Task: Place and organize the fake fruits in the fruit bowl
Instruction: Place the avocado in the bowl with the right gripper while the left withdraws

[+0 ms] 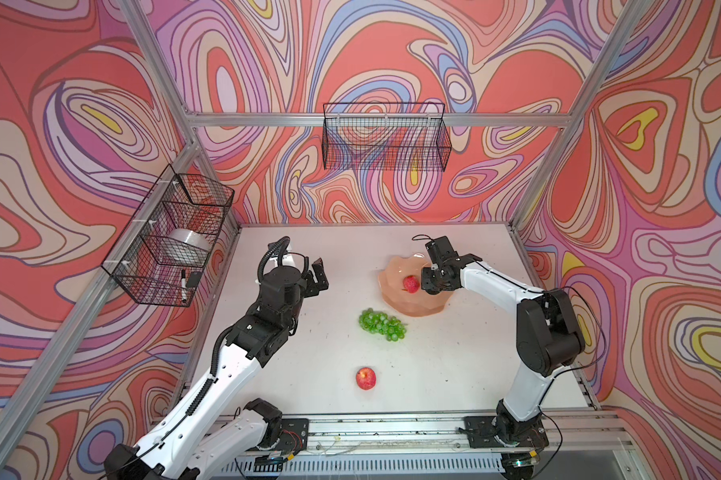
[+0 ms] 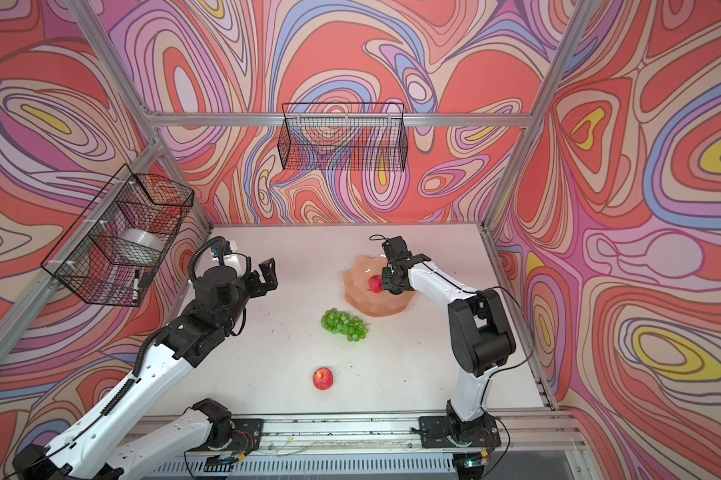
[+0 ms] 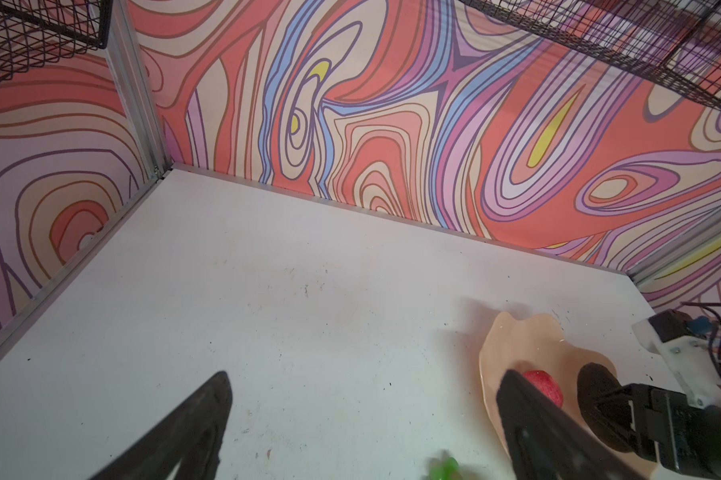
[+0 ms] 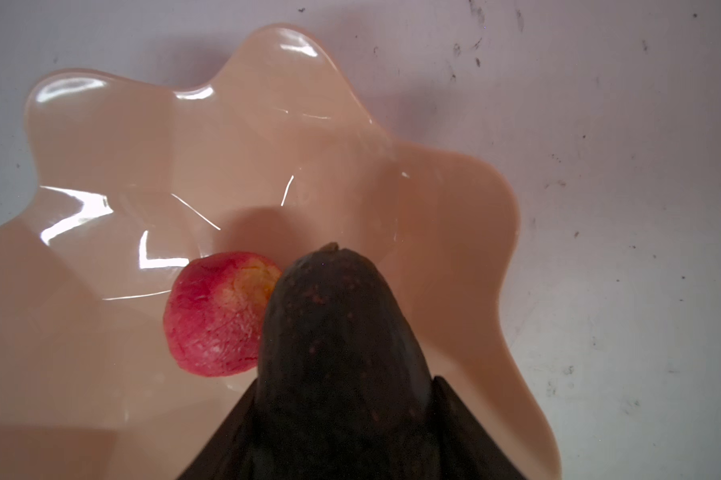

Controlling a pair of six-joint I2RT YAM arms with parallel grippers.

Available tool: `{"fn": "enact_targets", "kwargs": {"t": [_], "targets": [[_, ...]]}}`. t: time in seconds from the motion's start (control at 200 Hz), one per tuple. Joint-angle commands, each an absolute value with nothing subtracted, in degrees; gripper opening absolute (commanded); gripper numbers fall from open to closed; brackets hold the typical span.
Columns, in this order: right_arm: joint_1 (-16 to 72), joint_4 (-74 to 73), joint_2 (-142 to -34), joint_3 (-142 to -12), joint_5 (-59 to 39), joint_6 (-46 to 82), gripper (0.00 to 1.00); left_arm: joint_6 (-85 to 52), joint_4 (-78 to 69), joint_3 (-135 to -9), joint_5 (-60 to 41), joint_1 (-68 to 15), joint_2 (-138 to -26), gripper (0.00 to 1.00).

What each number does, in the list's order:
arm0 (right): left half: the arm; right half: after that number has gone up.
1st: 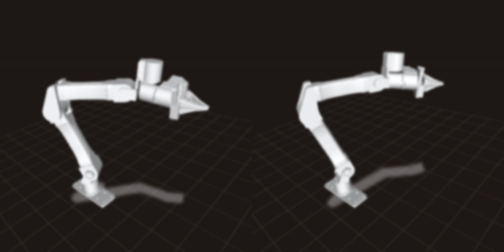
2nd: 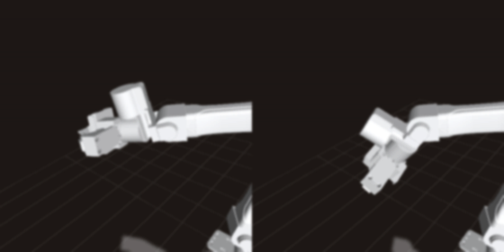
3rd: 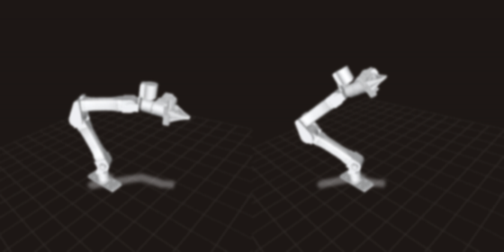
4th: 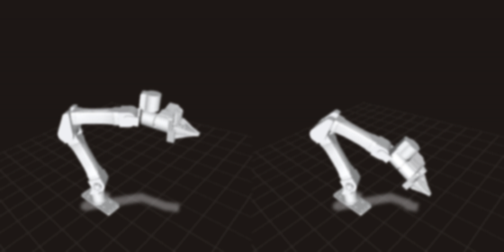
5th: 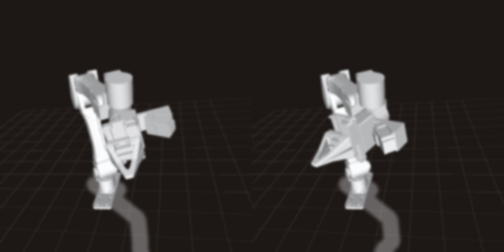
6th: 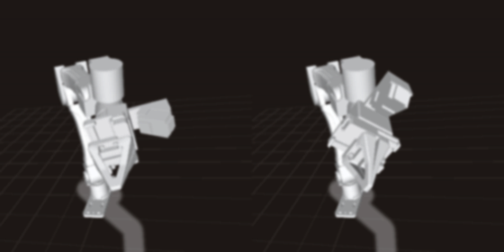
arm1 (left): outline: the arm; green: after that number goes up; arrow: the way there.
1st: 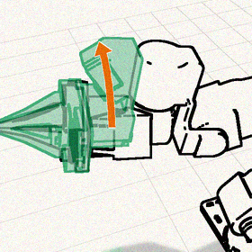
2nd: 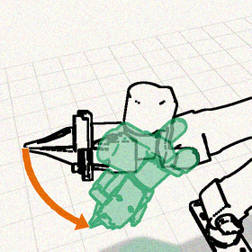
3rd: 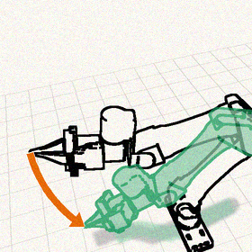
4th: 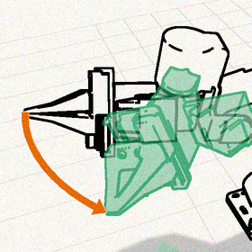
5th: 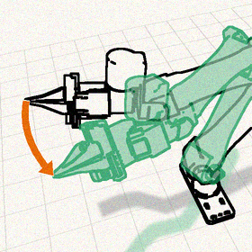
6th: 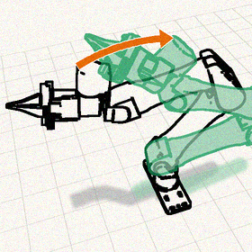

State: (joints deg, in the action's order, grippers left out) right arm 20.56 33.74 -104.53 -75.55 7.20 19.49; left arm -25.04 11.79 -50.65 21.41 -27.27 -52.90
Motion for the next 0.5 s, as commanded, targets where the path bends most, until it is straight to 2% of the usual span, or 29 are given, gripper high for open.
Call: {"fn": "enact_targets", "kwargs": {"t": [0.0,0.27,0.496], "targets": [[20.57,31.86,-105.79,-76.81,5.63,18.85,0.48,-25.36,11.65,-48.08,18.4,-26.81,-50.6,1.0],[20.57,30.69,-107.46,-75.94,4.51,19.25,0.51,-25.83,18.51,-50.63,14.59,-26.71,-52.36,1.0],[20.57,30.66,-108.6,-76.46,3.34,19.68,0.59,-26.44,21.4,-52.29,11.68,-26.64,-54.25,1.0]]}}
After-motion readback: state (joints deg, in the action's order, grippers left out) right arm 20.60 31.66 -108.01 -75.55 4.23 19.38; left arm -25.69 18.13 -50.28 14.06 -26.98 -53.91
